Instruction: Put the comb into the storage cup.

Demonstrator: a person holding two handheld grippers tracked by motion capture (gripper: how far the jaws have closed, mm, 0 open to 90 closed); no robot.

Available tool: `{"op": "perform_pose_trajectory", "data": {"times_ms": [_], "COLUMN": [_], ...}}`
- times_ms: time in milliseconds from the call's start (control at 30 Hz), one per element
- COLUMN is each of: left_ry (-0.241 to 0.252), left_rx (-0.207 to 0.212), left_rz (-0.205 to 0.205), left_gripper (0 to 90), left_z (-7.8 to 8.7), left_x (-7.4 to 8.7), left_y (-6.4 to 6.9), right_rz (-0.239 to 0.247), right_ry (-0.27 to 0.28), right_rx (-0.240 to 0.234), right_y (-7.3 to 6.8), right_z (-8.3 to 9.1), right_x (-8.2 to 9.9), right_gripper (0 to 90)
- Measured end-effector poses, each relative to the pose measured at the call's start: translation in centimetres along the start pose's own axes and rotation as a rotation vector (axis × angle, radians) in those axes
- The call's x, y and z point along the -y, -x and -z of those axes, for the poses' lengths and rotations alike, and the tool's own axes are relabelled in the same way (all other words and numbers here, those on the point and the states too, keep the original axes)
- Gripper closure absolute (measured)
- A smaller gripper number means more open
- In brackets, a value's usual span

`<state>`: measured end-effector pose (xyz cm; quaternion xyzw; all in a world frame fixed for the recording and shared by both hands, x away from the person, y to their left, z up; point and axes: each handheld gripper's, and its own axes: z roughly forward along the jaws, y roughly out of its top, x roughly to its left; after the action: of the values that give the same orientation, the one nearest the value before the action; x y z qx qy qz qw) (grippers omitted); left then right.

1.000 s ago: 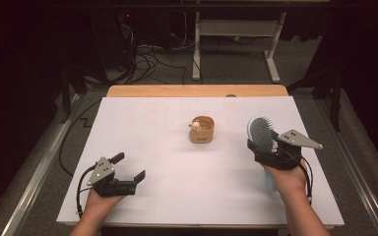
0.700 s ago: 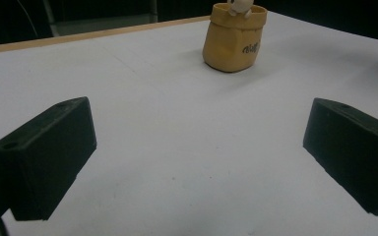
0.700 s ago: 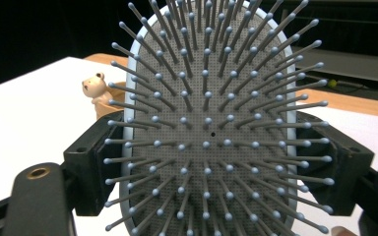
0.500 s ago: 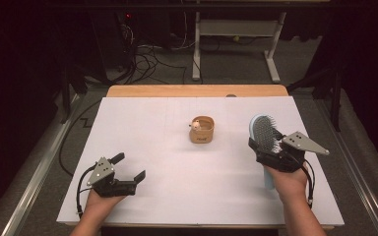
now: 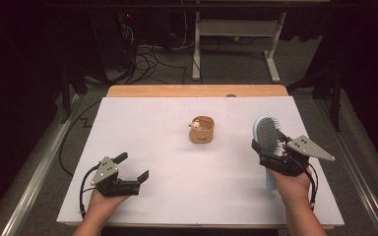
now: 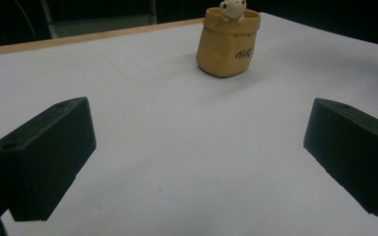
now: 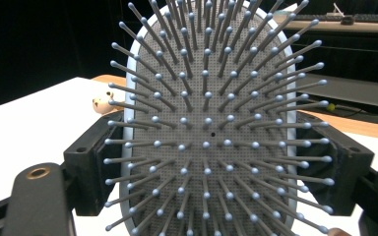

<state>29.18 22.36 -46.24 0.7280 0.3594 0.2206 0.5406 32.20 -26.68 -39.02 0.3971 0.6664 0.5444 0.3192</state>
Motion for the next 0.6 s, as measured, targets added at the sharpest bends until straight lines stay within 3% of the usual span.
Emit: {"op": "perform_pose_trajectory", "data": {"times_ms": [100,600], "left_ry": [0.008,-0.001], "left_rx": [-0.001,0.025], "left_rz": [0.010,-0.058], "left_gripper": [0.0,0.0], "left_z": [-0.3,-2.7], "left_x": [-0.6,-4.5], "left_y": [0.0,1.1], "right_rz": [0.000,0.019], "right_ry": [0.006,0.013], "right_rx": [-0.005,0.002], "right_y": [-0.1,-0.6], "right_z": [0.1,0.0], "right_x": [0.0,0.0], "right_gripper": [20.9,20.9]}}
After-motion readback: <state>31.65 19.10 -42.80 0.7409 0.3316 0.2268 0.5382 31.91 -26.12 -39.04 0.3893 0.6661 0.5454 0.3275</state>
